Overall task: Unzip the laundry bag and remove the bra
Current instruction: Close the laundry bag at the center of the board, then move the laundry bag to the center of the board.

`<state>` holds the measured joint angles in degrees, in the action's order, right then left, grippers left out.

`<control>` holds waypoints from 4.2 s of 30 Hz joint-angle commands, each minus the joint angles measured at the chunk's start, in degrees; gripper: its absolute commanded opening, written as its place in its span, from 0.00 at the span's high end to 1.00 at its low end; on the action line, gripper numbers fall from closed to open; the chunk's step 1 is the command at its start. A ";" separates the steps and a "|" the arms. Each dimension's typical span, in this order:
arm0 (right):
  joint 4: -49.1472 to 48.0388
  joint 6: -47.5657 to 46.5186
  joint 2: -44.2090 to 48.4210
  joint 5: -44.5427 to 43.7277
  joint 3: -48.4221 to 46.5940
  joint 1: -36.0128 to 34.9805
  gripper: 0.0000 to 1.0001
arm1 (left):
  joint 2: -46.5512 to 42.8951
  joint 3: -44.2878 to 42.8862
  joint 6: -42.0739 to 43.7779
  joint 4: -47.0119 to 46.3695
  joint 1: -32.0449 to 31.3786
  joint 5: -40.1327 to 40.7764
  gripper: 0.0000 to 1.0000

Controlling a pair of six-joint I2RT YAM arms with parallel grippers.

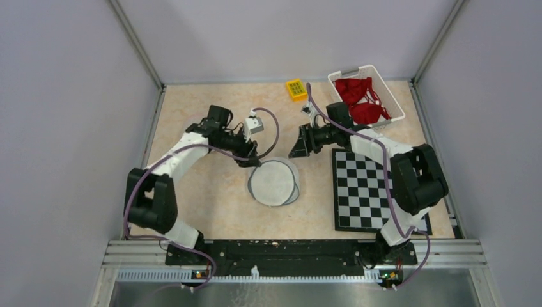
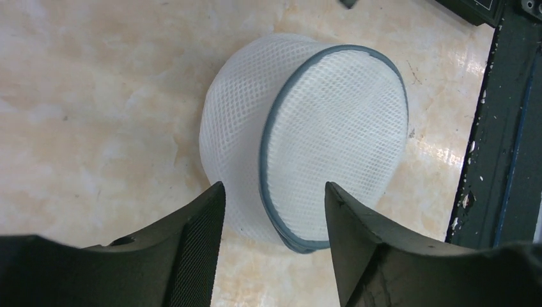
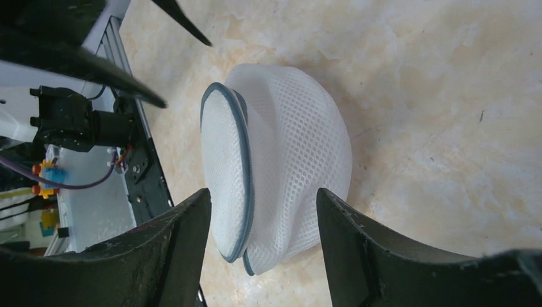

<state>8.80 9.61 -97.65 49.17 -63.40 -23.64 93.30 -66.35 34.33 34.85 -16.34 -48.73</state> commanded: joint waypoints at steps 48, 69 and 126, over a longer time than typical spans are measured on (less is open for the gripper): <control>2.67 -4.11 2.52 -6.08 -4.95 1.14 0.53 | 9.44 7.31 13.46 7.67 -14.67 23.50 0.24; 3.71 0.54 15.99 -2.24 -4.14 15.63 0.35 | 22.61 -14.52 9.53 3.93 -12.63 22.99 0.24; 5.17 -0.02 28.41 1.47 7.82 19.09 0.33 | 5.94 -16.81 -9.88 -1.98 23.02 27.22 0.01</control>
<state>16.27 9.28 -71.22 49.84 -55.46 -3.66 97.36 -83.13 22.46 31.81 5.96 -23.92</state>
